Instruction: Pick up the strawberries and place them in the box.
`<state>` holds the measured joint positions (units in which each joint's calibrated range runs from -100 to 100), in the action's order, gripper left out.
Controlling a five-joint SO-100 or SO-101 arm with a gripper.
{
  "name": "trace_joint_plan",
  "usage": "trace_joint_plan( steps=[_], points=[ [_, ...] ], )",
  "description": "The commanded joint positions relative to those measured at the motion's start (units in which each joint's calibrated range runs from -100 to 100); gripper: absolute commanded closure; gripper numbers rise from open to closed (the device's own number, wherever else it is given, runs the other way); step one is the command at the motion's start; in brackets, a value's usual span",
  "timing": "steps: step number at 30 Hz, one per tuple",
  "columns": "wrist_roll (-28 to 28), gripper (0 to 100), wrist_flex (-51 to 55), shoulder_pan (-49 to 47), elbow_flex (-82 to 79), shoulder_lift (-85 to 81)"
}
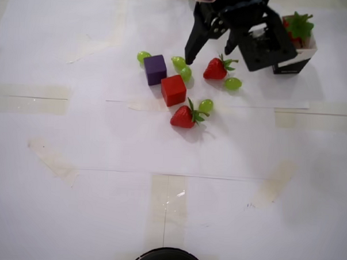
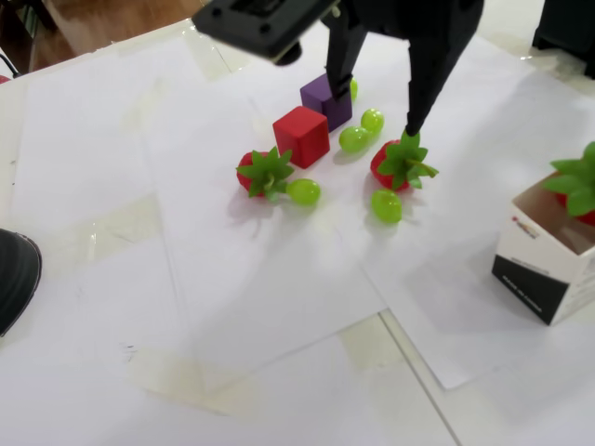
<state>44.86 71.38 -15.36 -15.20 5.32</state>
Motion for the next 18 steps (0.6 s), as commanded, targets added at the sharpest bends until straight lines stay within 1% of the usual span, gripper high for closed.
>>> trace_joint_plan(
  steps=[1,13,18],
  points=[
    [-0.15,71,-2.02,-0.6,-1.07,-3.85],
    [0.88,72,-6.27,-3.39,-6.8,-3.85],
    [0.68,73,-12.07,-3.54,-10.8,-3.42]
  ],
)
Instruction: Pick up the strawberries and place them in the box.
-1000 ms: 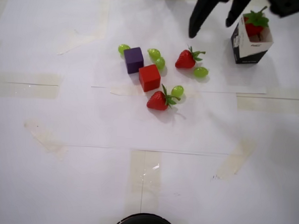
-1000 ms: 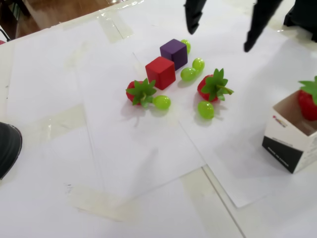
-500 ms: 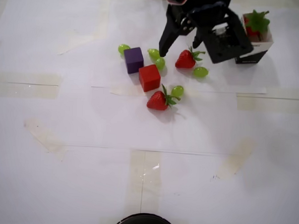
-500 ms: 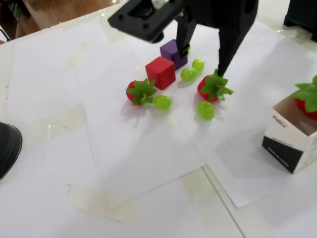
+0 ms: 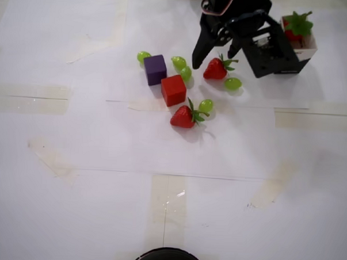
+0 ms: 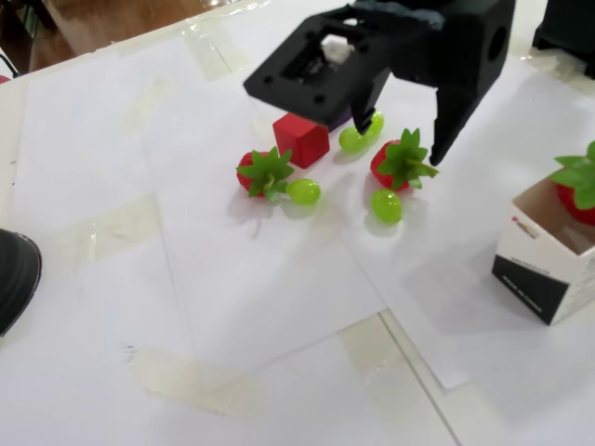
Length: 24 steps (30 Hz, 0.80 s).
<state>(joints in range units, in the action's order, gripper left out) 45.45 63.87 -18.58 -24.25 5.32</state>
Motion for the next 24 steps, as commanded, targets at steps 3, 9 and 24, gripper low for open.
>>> trace_joint_plan(
  steps=[3,9,24],
  points=[
    [0.05,73,-6.11,-0.39,-2.84,-3.17],
    [0.05,73,-8.64,-0.54,-4.38,-2.74],
    [0.68,83,-10.61,-0.83,-6.84,-2.56]
  ],
)
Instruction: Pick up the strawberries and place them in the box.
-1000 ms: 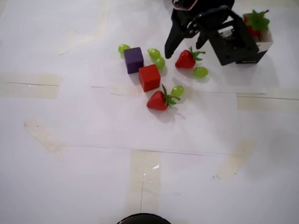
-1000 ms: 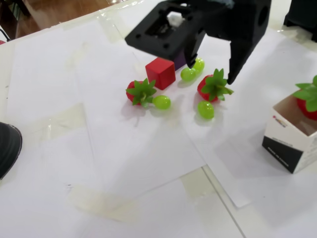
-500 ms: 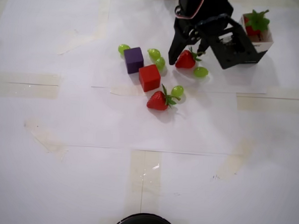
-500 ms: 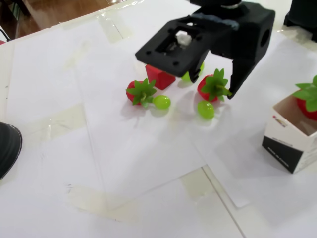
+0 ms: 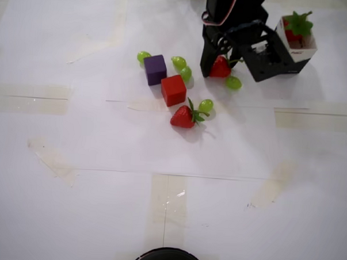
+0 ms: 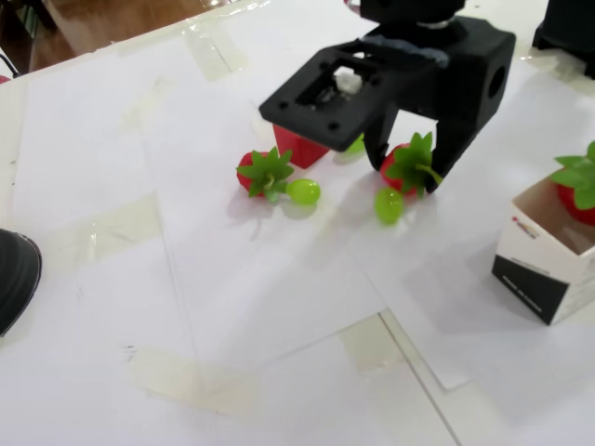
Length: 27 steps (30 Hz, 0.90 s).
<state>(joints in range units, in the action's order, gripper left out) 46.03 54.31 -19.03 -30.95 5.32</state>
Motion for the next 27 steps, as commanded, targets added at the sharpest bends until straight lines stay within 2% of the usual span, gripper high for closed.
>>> trace_joint_plan(
  steps=[1,12,27],
  points=[
    [0.1,83,-1.04,-0.39,-0.14,-2.65],
    [-0.1,86,2.31,-0.9,2.68,-4.28],
    [2.98,87,28.78,-7.0,30.77,-11.76]
  ],
)
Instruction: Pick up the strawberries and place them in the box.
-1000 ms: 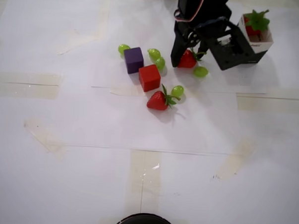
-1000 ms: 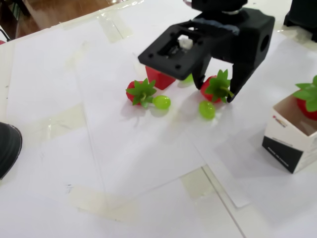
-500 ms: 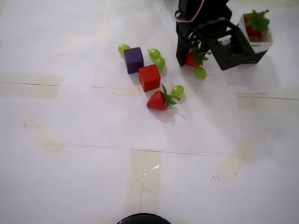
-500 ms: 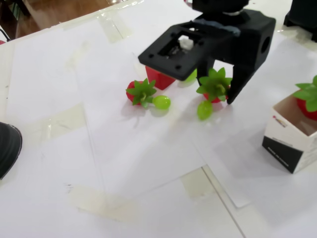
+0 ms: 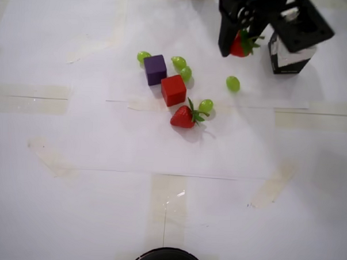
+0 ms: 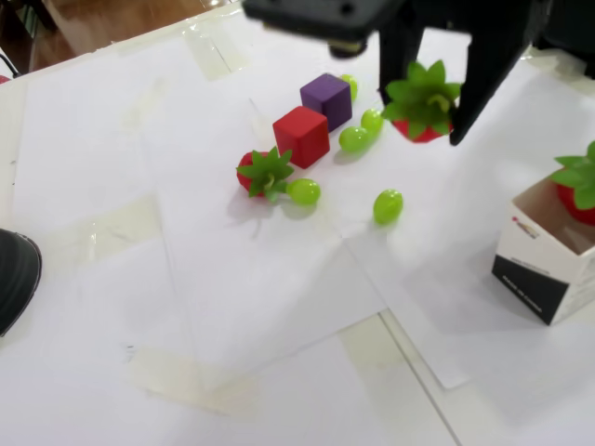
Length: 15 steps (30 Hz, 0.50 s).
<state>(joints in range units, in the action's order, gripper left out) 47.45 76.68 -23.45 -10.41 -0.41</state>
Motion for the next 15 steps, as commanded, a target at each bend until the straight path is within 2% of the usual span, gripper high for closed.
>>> trace_joint_plan(
  steps=[1,7,15],
  points=[
    [2.25,87,7.06,-3.83,11.13,-6.81],
    [6.54,87,7.06,-11.04,11.77,-9.91],
    [8.6,87,3.96,-17.14,9.68,-7.93]
  ],
)
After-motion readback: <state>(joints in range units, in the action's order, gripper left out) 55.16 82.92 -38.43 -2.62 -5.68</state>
